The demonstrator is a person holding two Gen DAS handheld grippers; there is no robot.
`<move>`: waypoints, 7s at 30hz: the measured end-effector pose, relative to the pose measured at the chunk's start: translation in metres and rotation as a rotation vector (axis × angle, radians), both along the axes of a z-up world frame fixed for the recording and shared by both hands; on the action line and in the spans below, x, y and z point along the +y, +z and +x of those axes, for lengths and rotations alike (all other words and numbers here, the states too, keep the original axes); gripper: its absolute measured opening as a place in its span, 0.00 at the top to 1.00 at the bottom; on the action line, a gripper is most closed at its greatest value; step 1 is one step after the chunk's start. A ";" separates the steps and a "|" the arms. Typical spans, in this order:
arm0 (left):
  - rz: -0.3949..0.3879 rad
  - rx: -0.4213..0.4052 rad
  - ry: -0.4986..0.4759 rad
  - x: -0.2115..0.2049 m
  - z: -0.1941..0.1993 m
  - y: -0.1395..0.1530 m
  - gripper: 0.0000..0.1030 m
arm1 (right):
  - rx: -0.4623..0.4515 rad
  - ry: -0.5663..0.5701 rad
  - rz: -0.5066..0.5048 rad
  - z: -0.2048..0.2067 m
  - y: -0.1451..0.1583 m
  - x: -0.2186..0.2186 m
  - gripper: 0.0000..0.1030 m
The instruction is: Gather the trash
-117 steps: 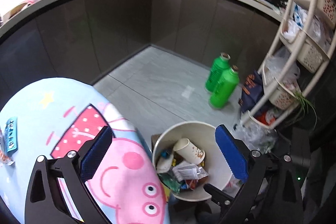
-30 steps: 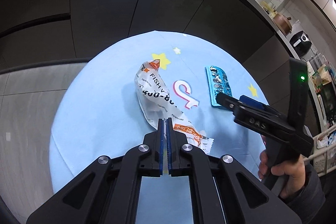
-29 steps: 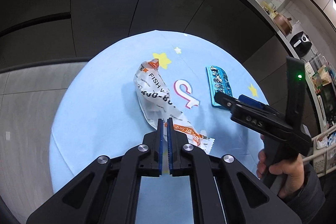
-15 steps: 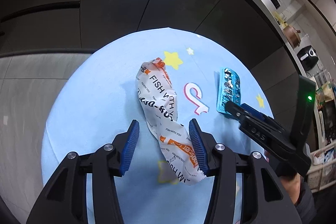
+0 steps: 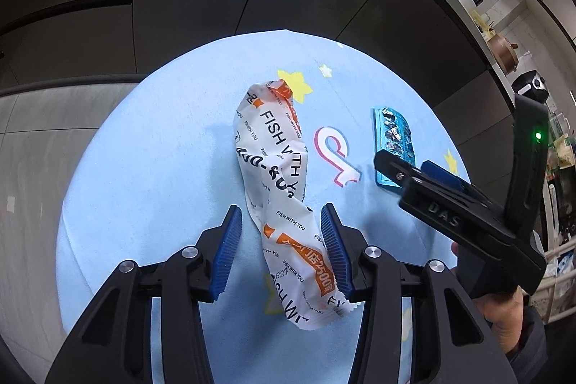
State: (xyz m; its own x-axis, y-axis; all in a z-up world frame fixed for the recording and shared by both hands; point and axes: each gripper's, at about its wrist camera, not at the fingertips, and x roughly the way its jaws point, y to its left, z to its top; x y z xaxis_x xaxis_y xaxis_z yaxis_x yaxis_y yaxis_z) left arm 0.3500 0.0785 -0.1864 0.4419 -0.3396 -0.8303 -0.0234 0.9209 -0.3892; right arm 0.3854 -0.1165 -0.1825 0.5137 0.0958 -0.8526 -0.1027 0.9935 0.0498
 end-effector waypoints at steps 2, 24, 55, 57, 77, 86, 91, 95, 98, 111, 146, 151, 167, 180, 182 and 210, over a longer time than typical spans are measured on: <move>-0.002 -0.003 0.000 0.001 0.001 0.001 0.58 | 0.015 0.001 -0.006 0.002 -0.005 0.003 0.15; 0.024 -0.136 -0.051 -0.017 -0.046 0.048 0.89 | -0.121 0.074 0.076 -0.105 0.049 -0.039 0.35; -0.010 -0.298 -0.506 -0.236 -0.165 0.129 0.89 | -0.306 -0.266 0.140 -0.351 0.104 -0.226 0.35; -0.010 -0.294 -0.538 -0.255 -0.165 0.128 0.89 | -0.305 -0.298 0.147 -0.358 0.100 -0.241 0.35; 0.012 -0.197 -0.784 -0.413 -0.161 0.081 0.89 | -0.209 -0.496 0.238 -0.384 0.031 -0.349 0.35; 0.067 -0.118 -0.847 -0.458 -0.147 0.030 0.88 | -0.132 -0.526 0.270 -0.360 -0.018 -0.378 0.34; 0.074 -0.122 -0.846 -0.466 -0.141 0.016 0.86 | -0.123 -0.522 0.290 -0.344 -0.035 -0.385 0.34; 0.080 -0.153 -0.786 -0.460 -0.137 0.016 0.26 | -0.110 -0.491 0.282 -0.330 -0.049 -0.386 0.15; 0.066 -0.217 -0.731 -0.448 -0.136 0.026 0.14 | -0.128 -0.474 0.251 -0.330 -0.049 -0.381 0.03; 0.143 -0.342 -0.573 -0.396 -0.154 0.065 0.08 | -0.139 -0.444 0.228 -0.343 -0.015 -0.355 0.03; 0.410 -0.370 0.003 -0.088 -0.306 0.175 0.08 | -0.275 -0.247 -0.072 -0.406 0.177 -0.088 0.03; 0.401 -0.359 0.023 -0.075 -0.311 0.178 0.08 | -0.300 -0.229 -0.094 -0.412 0.186 -0.074 0.03; 0.397 -0.353 0.030 -0.078 -0.306 0.179 0.08 | -0.303 -0.212 -0.098 -0.407 0.188 -0.070 0.03; 0.403 -0.350 0.021 -0.080 -0.305 0.179 0.08 | -0.301 -0.219 -0.089 -0.406 0.186 -0.073 0.03; 0.404 -0.351 0.023 -0.080 -0.305 0.179 0.08 | -0.299 -0.220 -0.089 -0.406 0.186 -0.073 0.03; 0.388 -0.353 0.022 -0.077 -0.308 0.182 0.08 | -0.299 -0.222 -0.091 -0.408 0.189 -0.072 0.03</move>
